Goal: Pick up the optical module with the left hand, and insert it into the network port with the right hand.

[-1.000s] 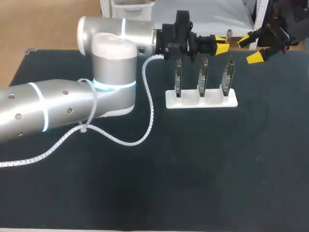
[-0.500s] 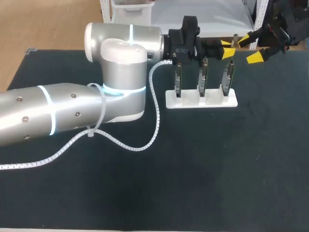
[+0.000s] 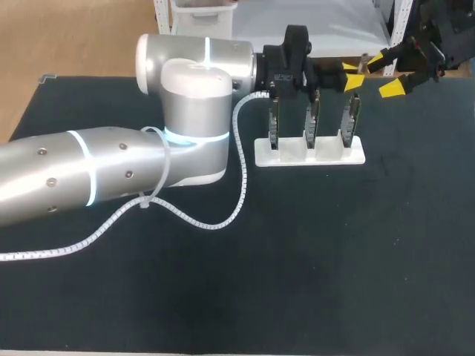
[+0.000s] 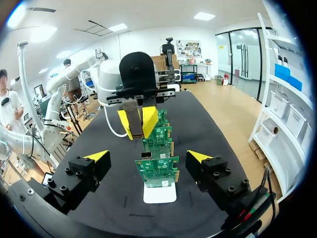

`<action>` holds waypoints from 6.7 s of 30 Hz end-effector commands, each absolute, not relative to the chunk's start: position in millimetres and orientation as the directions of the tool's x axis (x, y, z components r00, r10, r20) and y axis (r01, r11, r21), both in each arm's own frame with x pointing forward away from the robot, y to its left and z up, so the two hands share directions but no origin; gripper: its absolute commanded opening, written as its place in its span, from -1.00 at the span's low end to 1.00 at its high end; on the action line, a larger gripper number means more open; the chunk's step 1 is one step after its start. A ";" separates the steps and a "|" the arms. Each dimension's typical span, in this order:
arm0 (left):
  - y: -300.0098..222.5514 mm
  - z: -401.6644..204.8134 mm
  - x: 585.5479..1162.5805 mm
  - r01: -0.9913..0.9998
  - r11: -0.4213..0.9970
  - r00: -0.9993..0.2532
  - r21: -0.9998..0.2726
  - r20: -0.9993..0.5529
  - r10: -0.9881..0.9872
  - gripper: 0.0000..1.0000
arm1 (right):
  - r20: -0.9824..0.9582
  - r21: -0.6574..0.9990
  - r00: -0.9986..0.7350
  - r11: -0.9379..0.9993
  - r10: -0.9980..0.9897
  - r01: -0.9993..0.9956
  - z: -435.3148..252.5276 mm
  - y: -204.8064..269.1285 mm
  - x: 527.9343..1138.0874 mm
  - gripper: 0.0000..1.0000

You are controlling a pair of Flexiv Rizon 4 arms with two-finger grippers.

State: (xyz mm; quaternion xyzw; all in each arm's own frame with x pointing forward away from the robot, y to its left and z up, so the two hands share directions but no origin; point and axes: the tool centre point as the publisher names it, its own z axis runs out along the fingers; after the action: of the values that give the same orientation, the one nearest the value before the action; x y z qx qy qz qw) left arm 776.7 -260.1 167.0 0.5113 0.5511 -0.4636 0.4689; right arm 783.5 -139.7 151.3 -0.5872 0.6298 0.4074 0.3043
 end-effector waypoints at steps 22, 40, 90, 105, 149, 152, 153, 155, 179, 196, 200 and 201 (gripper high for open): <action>-262.5 153.4 779.4 0.996 0.059 -0.077 -0.069 -0.988 0.137 -1.00 | -0.862 0.153 -0.124 -0.018 -0.492 -0.988 151.4 -139.3 781.9 1.00; -262.5 153.4 779.4 0.996 0.059 -0.077 -0.069 -0.988 0.137 -1.00 | -0.870 0.081 -0.067 -0.007 -0.489 -0.997 176.9 -128.6 779.6 1.00; -262.5 153.4 779.4 0.996 0.059 -0.077 -0.069 -0.988 0.137 -1.00 | -0.872 0.089 -0.057 -0.043 -0.487 -0.995 187.9 -105.8 777.4 -1.00; -260.0 153.0 779.4 0.995 0.067 -0.085 -0.076 -0.987 0.139 1.00 | -0.872 0.088 -0.056 -0.043 -0.486 -0.995 186.9 -105.9 774.9 -1.00; -233.5 122.3 786.3 0.995 0.094 -0.039 0.034 -0.734 0.678 1.00 | -0.881 0.077 -0.042 -0.055 -0.471 -0.995 184.4 -104.4 783.5 -1.00; -231.8 120.4 786.0 0.996 0.090 -0.043 0.025 -0.732 0.680 1.00 | -0.881 0.077 -0.042 -0.056 -0.471 -0.995 184.4 -104.2 783.7 -1.00; -231.5 120.0 785.5 0.996 0.087 -0.039 0.028 -0.727 0.685 1.00 | -0.881 0.077 -0.042 -0.055 -0.471 -0.995 184.4 -104.2 783.8 -1.00; -231.1 119.0 785.2 0.996 0.083 -0.033 0.033 -0.722 0.691 1.00 | -0.881 0.079 -0.044 -0.055 -0.472 -0.995 184.3 -104.1 784.1 -1.00; -228.9 112.3 782.8 0.999 0.047 -0.018 0.022 -0.700 0.714 1.00 | -0.879 0.078 -0.042 -0.056 -0.475 -0.995 184.5 -103.0 784.7 -1.00; -233.4 110.4 779.0 1.000 0.011 0.005 0.019 -0.688 0.726 1.00 | -0.879 0.076 -0.043 -0.051 -0.475 -0.996 184.0 -105.3 782.5 -1.00; -233.6 110.1 779.3 1.000 0.008 0.005 0.016 -0.687 0.726 1.00 | -0.878 0.079 -0.044 -0.054 -0.476 -0.995 183.7 -105.4 782.1 -1.00; -233.6 110.0 779.4 1.000 0.008 0.005 0.015 -0.688 0.726 1.00 | -0.878 0.079 -0.044 -0.054 -0.477 -0.995 183.7 -105.4 782.1 -1.00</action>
State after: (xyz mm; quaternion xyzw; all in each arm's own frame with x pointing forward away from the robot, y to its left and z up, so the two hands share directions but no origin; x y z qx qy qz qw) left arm 775.7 -231.8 110.1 0.6546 0.6578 -0.2551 0.2713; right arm 782.6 -105.4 183.5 -0.6088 0.6043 0.3962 0.3275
